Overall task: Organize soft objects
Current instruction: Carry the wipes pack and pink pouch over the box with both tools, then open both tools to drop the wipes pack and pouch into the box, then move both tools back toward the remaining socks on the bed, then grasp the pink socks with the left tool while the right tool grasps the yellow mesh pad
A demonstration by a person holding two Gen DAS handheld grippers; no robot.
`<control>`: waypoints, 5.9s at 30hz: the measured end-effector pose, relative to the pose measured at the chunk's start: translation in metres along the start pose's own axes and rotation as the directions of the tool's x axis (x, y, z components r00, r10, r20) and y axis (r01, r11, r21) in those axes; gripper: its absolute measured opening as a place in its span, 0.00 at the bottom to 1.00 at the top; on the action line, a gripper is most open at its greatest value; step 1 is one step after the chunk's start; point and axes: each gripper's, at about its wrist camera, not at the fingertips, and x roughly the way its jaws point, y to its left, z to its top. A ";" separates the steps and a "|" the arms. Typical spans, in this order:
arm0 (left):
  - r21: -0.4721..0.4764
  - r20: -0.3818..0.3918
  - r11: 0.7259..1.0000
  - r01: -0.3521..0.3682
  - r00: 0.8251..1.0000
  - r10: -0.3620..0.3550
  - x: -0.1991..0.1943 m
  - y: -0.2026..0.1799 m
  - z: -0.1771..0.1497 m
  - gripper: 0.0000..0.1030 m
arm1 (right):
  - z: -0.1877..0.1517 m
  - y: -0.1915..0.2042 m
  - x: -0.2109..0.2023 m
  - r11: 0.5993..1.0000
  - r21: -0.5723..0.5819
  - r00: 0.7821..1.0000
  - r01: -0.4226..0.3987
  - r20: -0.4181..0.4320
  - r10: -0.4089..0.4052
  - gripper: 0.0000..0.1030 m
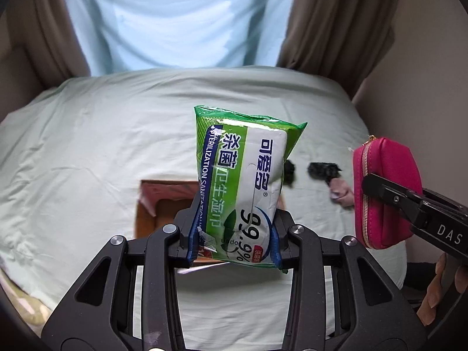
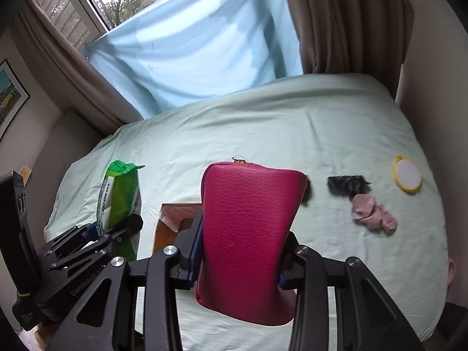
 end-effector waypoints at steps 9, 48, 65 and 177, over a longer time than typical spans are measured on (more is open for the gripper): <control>-0.033 -0.111 0.999 -0.040 0.993 0.036 0.050 0.104 -0.015 0.32 | -0.008 0.063 0.086 1.000 0.027 0.994 0.003 -0.108 0.000 0.35; 0.036 -0.555 0.997 -0.064 0.829 0.073 0.285 0.100 -0.056 1.00 | -0.024 0.033 0.343 0.996 0.076 0.770 0.044 -0.638 0.015 0.96; 0.000 -0.483 0.999 -0.051 0.874 0.044 0.228 0.105 -0.045 1.00 | -0.016 0.051 0.276 0.998 0.061 0.827 -0.001 -0.561 0.035 0.96; 0.054 -0.305 0.998 -0.022 0.952 0.037 0.424 -0.374 -0.096 0.38 | 0.034 -0.477 0.243 0.931 -0.126 0.939 0.342 -0.002 -0.345 0.91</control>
